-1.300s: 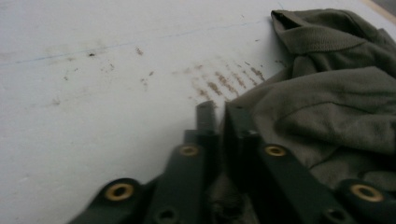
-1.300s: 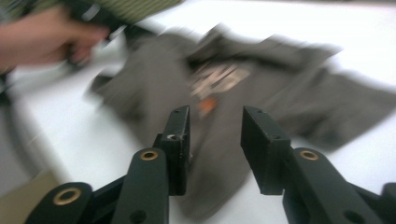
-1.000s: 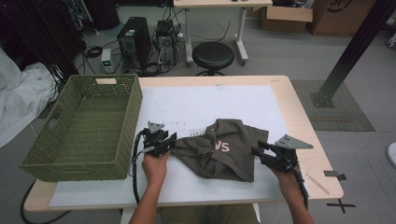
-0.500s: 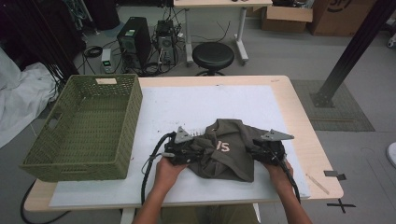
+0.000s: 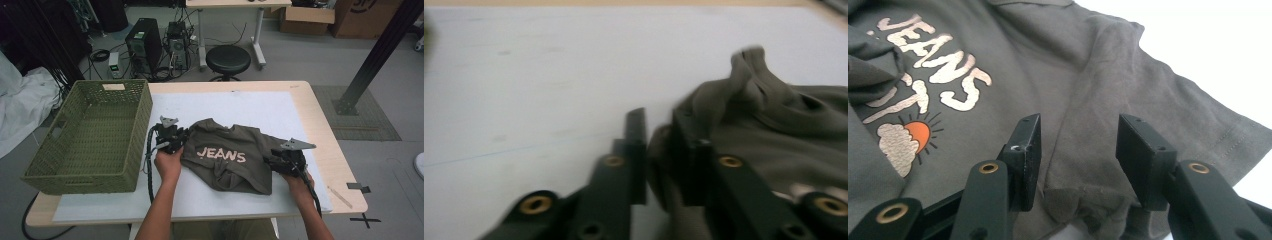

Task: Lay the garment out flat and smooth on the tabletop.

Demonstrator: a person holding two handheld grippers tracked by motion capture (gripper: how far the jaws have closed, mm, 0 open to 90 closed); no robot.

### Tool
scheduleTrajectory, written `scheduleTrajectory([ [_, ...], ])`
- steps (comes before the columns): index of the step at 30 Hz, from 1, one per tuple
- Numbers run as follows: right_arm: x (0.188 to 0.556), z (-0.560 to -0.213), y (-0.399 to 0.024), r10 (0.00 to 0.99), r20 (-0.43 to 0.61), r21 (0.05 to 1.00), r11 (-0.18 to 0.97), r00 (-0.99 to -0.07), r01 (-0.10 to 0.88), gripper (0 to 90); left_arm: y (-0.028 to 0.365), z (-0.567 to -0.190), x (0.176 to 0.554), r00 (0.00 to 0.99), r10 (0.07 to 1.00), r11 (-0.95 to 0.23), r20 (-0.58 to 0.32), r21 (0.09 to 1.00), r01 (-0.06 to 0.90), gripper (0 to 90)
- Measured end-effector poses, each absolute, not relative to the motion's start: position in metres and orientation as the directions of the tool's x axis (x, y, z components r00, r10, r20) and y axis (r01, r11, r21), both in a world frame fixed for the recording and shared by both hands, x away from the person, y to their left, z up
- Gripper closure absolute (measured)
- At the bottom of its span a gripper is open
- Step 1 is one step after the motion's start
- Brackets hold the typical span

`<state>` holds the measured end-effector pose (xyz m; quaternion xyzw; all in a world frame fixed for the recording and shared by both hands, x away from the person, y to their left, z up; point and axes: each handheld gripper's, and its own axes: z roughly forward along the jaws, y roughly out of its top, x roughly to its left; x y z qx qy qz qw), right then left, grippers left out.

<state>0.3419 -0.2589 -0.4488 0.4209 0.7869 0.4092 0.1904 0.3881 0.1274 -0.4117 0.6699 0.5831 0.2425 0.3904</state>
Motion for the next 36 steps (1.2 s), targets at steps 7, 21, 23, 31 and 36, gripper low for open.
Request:
scheduleTrajectory([
  [7,0.375,-0.439,-0.274,0.876,0.029,0.825,0.252,-0.482,0.506,51.7,0.116,-0.421,0.388,0.261,0.96,-0.089,-0.105,0.767,0.635,41.4],
  [21,0.444,-0.445,-0.229,0.795,-0.016,0.735,0.42,-0.606,0.533,89.0,0.13,-0.442,0.396,0.181,0.956,0.035,-0.229,0.705,0.708,84.1],
  [23,0.447,-0.443,-0.232,0.848,-0.088,0.746,0.404,-0.523,0.529,89.2,0.139,-0.446,0.393,0.138,0.955,0.09,-0.263,0.698,0.711,84.1],
  [31,0.45,-0.442,-0.227,0.901,-0.166,0.762,0.375,-0.4,0.529,63.1,0.145,-0.439,0.379,0.093,0.948,0.158,-0.303,0.708,0.688,46.5],
  [36,0.422,-0.426,-0.246,0.915,-0.053,0.835,0.261,-0.4,0.484,59.0,0.135,-0.431,0.363,0.183,0.971,-0.005,-0.157,0.745,0.667,40.6],
])
